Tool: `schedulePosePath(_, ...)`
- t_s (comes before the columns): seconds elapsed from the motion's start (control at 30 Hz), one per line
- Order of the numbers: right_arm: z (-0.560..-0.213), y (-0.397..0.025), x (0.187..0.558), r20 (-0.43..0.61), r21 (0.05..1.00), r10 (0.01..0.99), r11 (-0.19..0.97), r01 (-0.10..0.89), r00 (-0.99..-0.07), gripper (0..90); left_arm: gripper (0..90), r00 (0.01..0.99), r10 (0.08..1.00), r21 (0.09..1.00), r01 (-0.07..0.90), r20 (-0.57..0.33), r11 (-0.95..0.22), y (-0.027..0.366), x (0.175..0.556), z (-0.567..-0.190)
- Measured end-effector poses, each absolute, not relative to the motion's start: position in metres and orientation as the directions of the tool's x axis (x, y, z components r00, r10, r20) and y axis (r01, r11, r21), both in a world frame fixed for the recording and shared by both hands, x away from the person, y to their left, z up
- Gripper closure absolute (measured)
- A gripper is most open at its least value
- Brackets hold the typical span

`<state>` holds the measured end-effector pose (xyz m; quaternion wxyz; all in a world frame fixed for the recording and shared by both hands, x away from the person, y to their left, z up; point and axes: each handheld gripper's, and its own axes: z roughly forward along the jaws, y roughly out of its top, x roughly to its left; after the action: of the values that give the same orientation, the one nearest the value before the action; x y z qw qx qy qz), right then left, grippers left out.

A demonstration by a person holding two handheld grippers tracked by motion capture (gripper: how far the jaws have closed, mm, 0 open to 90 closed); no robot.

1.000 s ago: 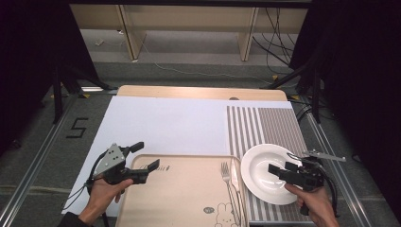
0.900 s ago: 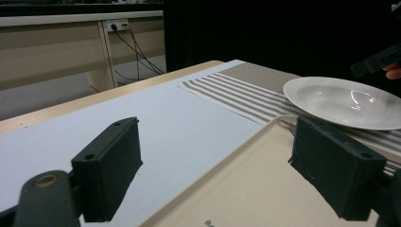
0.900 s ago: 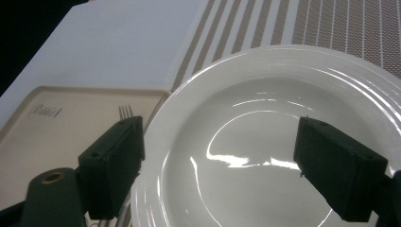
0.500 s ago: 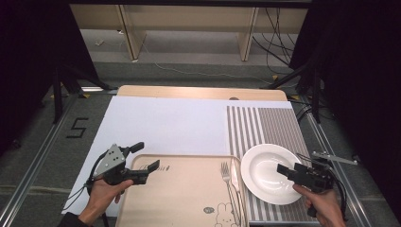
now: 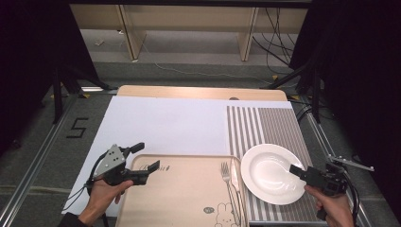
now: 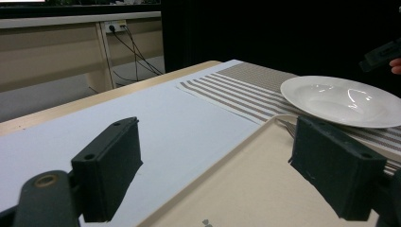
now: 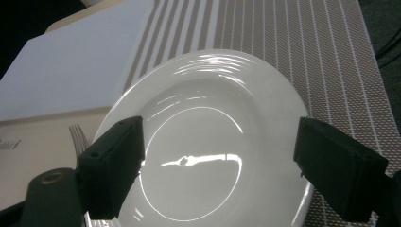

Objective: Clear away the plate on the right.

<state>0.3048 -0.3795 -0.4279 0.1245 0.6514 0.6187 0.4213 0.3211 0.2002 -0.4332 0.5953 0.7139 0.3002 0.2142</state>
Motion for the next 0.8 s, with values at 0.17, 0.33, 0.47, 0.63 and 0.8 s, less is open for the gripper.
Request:
schedulePosePath(0.17,-0.435,-0.385,0.305,0.407,0.651,0.909,-0.223,0.726,-0.086,18.1,16.1,0.729,0.683,0.979,0.171,-0.049,-0.112,0.2,0.32,-0.433)
schedulePosePath(0.33,-0.44,-0.391,0.306,0.437,0.61,0.896,-0.231,0.758,-0.078,18.0,16.1,0.73,0.681,0.979,0.171,-0.051,-0.111,0.2,0.321,-0.433)
schedulePosePath(0.47,-0.443,-0.395,0.307,0.472,0.571,0.881,-0.271,0.775,-0.039,18.0,16.1,0.731,0.681,0.979,0.171,-0.049,-0.113,0.2,0.321,-0.432)
schedulePosePath(0.63,-0.449,-0.397,0.309,0.478,0.55,0.878,-0.263,0.793,-0.04,18.1,16.1,0.731,0.681,0.979,0.17,-0.049,-0.113,0.2,0.321,-0.432)
schedulePosePath(0.8,-0.451,-0.395,0.311,0.505,0.512,0.863,-0.285,0.81,-0.016,18.2,16.1,0.731,0.68,0.979,0.171,-0.05,-0.112,0.2,0.321,-0.433)
